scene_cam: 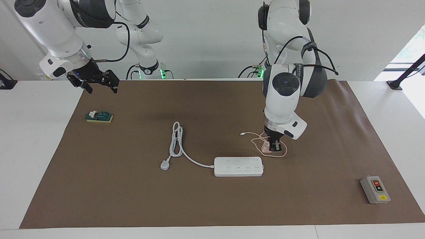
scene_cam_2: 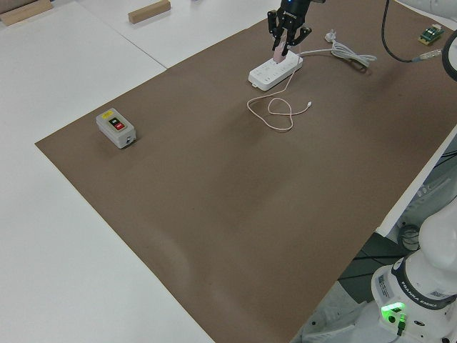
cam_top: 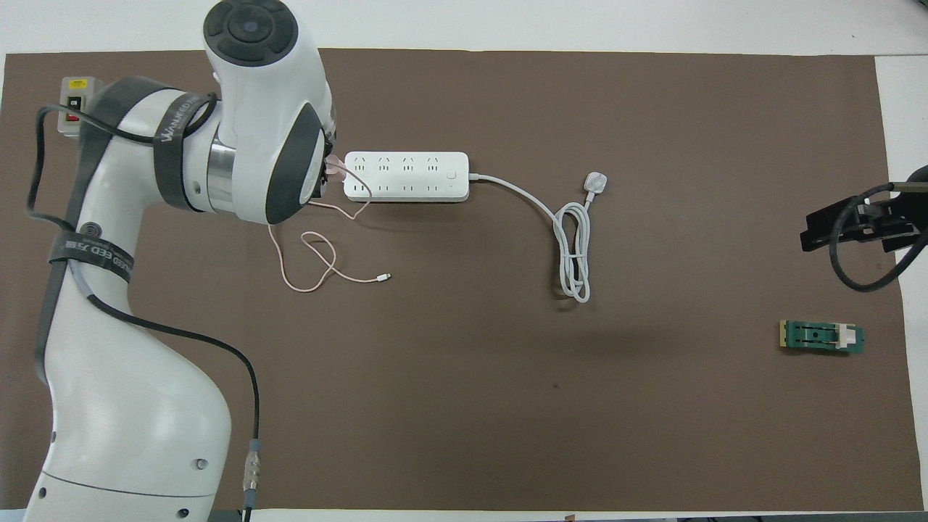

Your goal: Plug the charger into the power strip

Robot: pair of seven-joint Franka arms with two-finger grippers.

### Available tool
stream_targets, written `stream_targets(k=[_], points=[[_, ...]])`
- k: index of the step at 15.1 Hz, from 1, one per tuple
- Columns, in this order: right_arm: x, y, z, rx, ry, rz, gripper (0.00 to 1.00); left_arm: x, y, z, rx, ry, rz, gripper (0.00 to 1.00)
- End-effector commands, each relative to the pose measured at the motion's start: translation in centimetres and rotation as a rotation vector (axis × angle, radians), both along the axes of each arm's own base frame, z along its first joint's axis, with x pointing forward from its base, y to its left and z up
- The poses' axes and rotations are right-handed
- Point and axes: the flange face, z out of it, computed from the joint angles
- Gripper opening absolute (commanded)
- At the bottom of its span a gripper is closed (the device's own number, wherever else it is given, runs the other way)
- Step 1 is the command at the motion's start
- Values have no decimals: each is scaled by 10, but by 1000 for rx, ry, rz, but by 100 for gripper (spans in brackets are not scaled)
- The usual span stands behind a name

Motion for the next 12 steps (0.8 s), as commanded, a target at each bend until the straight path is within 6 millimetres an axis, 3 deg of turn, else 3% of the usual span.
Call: stream_targets(k=[1,7,12], points=[[-3,-1,1,6,8,2,100,1,-5,-25,48,16,27,0],[-3,-1,1,6,8,3,100,14,-3,-55,73,-1,17,0],[-3,-1,1,7,10,2,100,21,-4,-51,59,-42,3,0]])
